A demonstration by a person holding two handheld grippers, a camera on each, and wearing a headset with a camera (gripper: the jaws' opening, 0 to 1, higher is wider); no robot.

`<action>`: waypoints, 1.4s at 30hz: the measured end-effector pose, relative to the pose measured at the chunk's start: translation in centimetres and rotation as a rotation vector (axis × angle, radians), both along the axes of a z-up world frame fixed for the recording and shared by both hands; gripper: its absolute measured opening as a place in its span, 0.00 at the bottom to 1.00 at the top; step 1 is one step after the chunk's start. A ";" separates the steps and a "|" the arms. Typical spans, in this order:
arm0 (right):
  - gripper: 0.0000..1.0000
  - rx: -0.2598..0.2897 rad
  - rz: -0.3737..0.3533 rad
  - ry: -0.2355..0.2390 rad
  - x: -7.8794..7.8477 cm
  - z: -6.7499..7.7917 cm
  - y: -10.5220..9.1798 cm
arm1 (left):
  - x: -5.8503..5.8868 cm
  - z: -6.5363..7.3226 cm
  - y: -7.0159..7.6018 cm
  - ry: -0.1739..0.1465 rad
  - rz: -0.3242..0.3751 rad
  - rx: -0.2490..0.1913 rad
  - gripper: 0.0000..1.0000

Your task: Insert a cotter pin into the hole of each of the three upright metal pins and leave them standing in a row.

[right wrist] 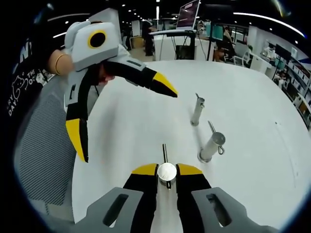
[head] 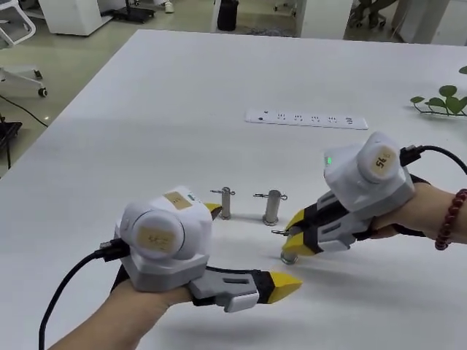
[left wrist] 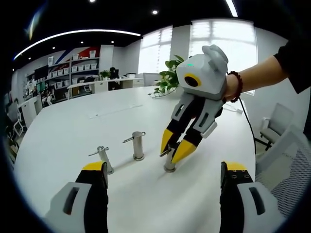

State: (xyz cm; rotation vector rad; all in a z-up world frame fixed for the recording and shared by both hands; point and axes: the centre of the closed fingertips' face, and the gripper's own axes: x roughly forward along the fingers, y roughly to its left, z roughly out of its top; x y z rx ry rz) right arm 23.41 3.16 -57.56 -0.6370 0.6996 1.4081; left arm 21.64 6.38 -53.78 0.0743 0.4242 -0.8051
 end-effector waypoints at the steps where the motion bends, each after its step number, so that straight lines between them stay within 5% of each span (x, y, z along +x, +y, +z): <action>1: 0.09 0.000 -0.001 0.000 0.0 0.0 0.0 | 0.0 0.0 0.1 -0.001 0.002 0.001 0.97; 12: 0.08 -0.002 -0.012 -0.003 0.0 0.5 -0.3 | 0.0 0.5 1.3 -0.016 0.016 0.018 0.99; 42: 0.08 -0.047 -0.036 -0.065 4.5 1.3 -3.4 | 0.9 1.2 4.2 -0.036 0.074 0.016 0.94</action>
